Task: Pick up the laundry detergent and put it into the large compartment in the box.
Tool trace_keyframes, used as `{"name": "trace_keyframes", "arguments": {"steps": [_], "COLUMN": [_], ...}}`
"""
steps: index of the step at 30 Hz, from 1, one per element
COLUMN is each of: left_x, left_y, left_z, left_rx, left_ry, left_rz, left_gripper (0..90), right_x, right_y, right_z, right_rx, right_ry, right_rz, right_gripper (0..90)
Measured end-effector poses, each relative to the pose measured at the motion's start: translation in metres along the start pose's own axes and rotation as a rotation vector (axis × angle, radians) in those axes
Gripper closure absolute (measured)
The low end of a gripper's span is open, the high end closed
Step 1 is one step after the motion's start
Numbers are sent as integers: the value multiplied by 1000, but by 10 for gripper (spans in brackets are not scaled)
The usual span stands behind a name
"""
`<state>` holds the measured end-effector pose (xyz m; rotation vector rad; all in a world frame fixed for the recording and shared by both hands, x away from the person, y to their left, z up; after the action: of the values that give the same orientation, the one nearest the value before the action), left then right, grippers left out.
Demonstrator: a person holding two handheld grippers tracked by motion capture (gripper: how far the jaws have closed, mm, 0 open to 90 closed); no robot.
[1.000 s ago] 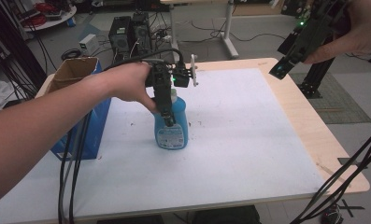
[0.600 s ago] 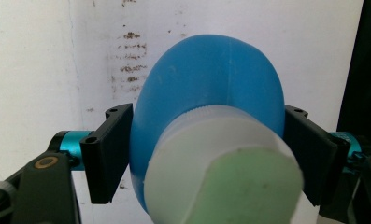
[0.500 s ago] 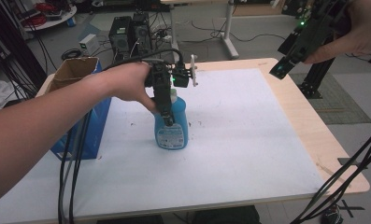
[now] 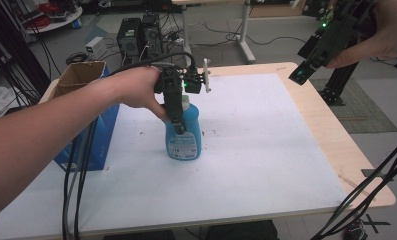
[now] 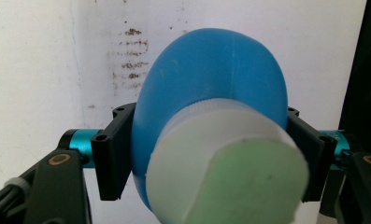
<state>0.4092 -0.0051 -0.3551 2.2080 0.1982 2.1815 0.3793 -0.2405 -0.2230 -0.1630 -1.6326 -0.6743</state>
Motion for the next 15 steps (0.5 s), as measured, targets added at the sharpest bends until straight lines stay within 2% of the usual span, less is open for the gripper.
{"name": "trace_keyframes", "arguments": {"steps": [15], "left_x": [1], "left_y": [0], "left_z": [1], "left_rx": [-2], "left_ry": [10], "left_rz": [0], "left_gripper": [347], "right_x": [0], "right_y": [-1], "right_z": [0], "right_rx": [-3], "right_ry": [0], "right_rz": [0], "right_gripper": [120]}}
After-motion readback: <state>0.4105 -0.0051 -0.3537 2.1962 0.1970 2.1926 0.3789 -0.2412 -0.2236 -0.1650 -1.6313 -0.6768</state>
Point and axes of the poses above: each handheld gripper's, and its own axes: x roughly backward along the jaws, y roughly out of its top, z roughly to its left, the point moved 7 cm from there along -x, roughly forward along the jaws
